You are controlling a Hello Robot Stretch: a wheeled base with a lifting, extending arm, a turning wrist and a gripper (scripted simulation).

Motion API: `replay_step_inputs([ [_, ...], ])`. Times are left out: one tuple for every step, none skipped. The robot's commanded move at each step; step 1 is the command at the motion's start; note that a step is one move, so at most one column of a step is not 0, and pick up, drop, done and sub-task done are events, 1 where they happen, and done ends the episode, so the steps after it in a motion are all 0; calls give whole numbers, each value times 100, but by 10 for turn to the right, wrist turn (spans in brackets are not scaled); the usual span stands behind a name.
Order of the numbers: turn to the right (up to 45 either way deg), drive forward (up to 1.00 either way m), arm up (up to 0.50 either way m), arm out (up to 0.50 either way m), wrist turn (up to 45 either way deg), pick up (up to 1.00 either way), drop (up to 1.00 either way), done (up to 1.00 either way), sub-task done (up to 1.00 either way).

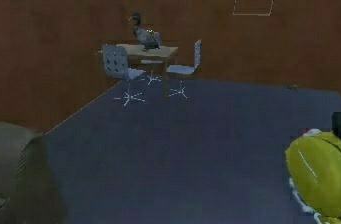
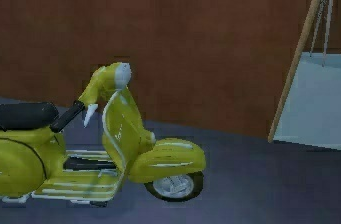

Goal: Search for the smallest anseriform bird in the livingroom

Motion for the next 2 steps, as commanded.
replay_step_inputs([
  [0,20,0,0,0,0,0,0,0],
  [30,0,0,0,0,0,0,0,0],
])
